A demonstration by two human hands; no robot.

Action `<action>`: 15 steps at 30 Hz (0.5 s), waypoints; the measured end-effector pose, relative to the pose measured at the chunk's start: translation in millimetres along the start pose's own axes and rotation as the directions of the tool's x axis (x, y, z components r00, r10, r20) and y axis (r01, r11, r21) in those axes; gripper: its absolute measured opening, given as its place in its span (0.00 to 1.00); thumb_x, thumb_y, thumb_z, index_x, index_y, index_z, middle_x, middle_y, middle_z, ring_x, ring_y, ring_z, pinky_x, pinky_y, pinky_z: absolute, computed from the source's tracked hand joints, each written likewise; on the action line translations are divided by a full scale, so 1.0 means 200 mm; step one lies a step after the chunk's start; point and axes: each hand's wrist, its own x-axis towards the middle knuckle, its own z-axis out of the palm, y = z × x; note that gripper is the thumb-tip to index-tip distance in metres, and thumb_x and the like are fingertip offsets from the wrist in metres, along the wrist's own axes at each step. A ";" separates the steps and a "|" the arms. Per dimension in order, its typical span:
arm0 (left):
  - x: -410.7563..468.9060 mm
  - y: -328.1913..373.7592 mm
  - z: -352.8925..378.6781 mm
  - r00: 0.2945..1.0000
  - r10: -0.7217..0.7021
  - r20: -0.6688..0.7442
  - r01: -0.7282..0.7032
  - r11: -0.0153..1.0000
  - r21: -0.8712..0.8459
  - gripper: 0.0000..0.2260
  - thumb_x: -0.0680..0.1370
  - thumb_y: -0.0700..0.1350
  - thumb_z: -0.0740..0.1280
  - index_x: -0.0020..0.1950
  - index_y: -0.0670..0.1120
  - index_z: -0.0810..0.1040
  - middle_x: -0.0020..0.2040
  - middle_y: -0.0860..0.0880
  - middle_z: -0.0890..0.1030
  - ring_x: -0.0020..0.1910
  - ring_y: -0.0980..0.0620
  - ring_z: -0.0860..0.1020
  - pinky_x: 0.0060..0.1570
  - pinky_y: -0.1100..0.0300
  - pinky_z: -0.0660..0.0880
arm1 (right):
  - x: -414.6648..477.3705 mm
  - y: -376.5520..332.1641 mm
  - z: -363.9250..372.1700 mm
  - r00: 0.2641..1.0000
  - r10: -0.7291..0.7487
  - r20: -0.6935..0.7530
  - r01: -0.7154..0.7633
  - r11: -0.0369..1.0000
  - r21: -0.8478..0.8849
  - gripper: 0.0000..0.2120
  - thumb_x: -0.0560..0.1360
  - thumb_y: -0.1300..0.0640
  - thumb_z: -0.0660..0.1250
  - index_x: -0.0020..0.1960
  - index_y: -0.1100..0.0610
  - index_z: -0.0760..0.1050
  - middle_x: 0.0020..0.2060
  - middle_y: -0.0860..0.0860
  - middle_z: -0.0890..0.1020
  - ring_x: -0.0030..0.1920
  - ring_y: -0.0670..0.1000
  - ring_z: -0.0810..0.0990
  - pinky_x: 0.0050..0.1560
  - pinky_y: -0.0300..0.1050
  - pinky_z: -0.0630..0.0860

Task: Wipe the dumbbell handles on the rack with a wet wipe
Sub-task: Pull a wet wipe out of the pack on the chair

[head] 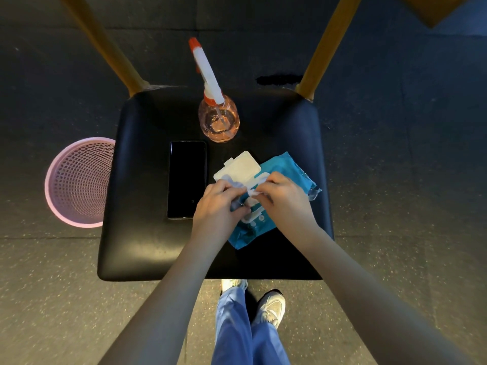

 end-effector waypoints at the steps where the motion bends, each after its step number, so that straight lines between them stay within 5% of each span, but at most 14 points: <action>1: 0.00 0.00 0.00 1.000 -0.014 0.012 0.014 1.000 0.001 0.21 0.75 0.50 0.71 0.67 0.53 0.74 0.58 0.54 0.71 0.60 0.57 0.66 0.58 0.57 0.70 | 0.00 0.01 -0.01 1.000 0.009 -0.025 -0.008 0.999 0.037 0.07 0.76 0.59 0.68 0.50 0.61 0.82 0.49 0.57 0.79 0.47 0.55 0.79 0.43 0.44 0.73; 9: 0.01 0.03 -0.02 0.995 -0.057 0.078 0.055 0.998 0.025 0.22 0.76 0.51 0.69 0.70 0.55 0.71 0.60 0.56 0.70 0.61 0.58 0.65 0.58 0.58 0.70 | -0.10 -0.02 -0.11 0.965 0.258 0.050 -0.260 0.913 0.315 0.10 0.80 0.52 0.59 0.55 0.56 0.75 0.48 0.45 0.75 0.43 0.37 0.73 0.42 0.22 0.68; 15: 0.01 0.04 -0.05 0.993 -0.042 0.110 0.032 0.995 0.092 0.22 0.77 0.51 0.68 0.70 0.53 0.71 0.61 0.53 0.70 0.62 0.55 0.66 0.62 0.55 0.70 | -0.12 -0.07 -0.20 0.940 0.316 -0.126 -0.220 0.848 0.482 0.03 0.80 0.58 0.60 0.49 0.53 0.73 0.41 0.40 0.73 0.44 0.33 0.73 0.41 0.24 0.69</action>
